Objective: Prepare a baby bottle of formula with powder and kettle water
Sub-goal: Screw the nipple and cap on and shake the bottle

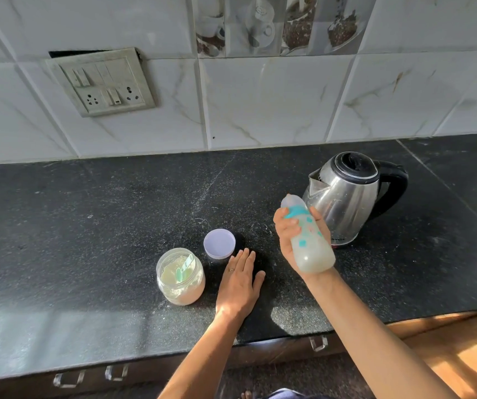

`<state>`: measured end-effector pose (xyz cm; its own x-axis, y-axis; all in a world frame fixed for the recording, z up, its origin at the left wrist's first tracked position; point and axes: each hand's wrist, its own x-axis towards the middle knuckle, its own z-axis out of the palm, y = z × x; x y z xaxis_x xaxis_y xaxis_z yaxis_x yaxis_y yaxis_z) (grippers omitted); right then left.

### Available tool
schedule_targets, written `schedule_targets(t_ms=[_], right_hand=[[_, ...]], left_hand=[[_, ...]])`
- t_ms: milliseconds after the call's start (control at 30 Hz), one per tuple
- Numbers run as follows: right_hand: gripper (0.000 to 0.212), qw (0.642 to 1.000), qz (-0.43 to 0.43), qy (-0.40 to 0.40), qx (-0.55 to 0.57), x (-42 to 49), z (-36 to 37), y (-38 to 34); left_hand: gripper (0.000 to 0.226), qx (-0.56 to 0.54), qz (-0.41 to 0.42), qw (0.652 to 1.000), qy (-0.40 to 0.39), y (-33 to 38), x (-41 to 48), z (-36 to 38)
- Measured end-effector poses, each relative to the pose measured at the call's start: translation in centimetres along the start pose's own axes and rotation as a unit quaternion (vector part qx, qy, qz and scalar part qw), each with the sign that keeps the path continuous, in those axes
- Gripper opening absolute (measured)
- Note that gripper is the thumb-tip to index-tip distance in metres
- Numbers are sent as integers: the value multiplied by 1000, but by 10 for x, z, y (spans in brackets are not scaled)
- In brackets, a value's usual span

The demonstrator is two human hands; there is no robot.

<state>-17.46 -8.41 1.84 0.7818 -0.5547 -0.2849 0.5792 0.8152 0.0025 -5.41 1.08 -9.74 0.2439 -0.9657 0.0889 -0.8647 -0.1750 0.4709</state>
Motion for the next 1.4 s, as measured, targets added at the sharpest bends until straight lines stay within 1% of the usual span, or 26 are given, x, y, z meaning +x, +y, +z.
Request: schedule_targets(t_ms=[67,100,167,233,300,367,400,467,500,533,567,633,667,767,800,867,933,967,1033,1067,1133,1233,1267,1333,1367,1400], right_hand=[[41,995,-39,-26,-88,-1,1,-3],[42,995,-42,-36,-86,0,4,-3],[46,999,-51,3,-1,-1,4,-5],[47,997,-34,-4,70,2,-1,-11],[44,1000,-12,-16,-15,-2,4,-6],[43,994,-45,-12,-98,-2,6,-9],[44,995,-45,-11,-87,-1,7,-10],[44,998,-52,17,-5,-1,3,-11],[42,999,-42,11,30,0,-1,-13],[41,999,-22,2,33,1,-2,-12],[41,1000,-5,-4,6,0,0,-9],[41,996,-19,-13,-81,1,0,-8],[42,996,-23,-19,-89,1,2,-7],[42,999,-20,7,27,1,-2,-10],[43,999,-4,-5,53,2,-6,-11],[43,999,26,-14,14,0,-5,-7],[42,997,-4,-21,-68,-1,1,-6],[44,997,-17,-19,-76,-2,4,-6],[48,999,-31,4,-20,-2,3,-10],[47,1000,-23,-1,8,-2,0,-11],[42,1000,7,-2,-7,-1,-2,-12],[41,994,-24,-6,-105,0,2,-11],[44,995,-35,5,-96,2,-1,-13],[47,999,-26,16,-27,1,-10,-14],[45,1000,0,1,-1,2,-13,-15],[43,1000,20,8,-10,2,-14,-14]], left_hand=[[75,-3,0,1000,2,1,0,-1],[75,-1,1,1000,2,1,0,-1],[71,3,1,1000,3,0,-1,0],[68,1,-1,1000,0,-1,0,0],[72,-4,0,1000,-2,-1,0,1],[74,-4,2,1000,0,0,1,1],[73,-2,2,1000,-1,0,1,1],[66,0,-1,1000,0,-1,1,1],[62,1,-3,1000,-1,-1,0,1],[61,1,-4,1000,-3,-1,1,1],[64,1,-3,1000,-3,-1,1,1],[73,0,-1,1000,1,0,1,1],[75,-1,-1,1000,3,0,1,1],[72,2,-3,1000,1,0,1,1],[71,1,-4,1000,0,0,1,1],[73,-5,-4,1000,-1,1,0,0],[67,-6,-7,1000,1,1,0,-1],[62,-5,-7,1000,2,1,1,-1],[57,-6,-6,1000,2,0,0,-1],[57,-7,-6,1000,1,0,0,-2],[62,-11,-5,1000,-1,1,-1,-2],[75,-10,-1,1000,0,1,0,-1],[76,-8,-2,1000,1,1,1,0],[77,-7,-4,1000,3,0,1,0],[78,-9,-4,1000,3,0,1,0],[78,-10,-4,1000,3,1,0,0]])
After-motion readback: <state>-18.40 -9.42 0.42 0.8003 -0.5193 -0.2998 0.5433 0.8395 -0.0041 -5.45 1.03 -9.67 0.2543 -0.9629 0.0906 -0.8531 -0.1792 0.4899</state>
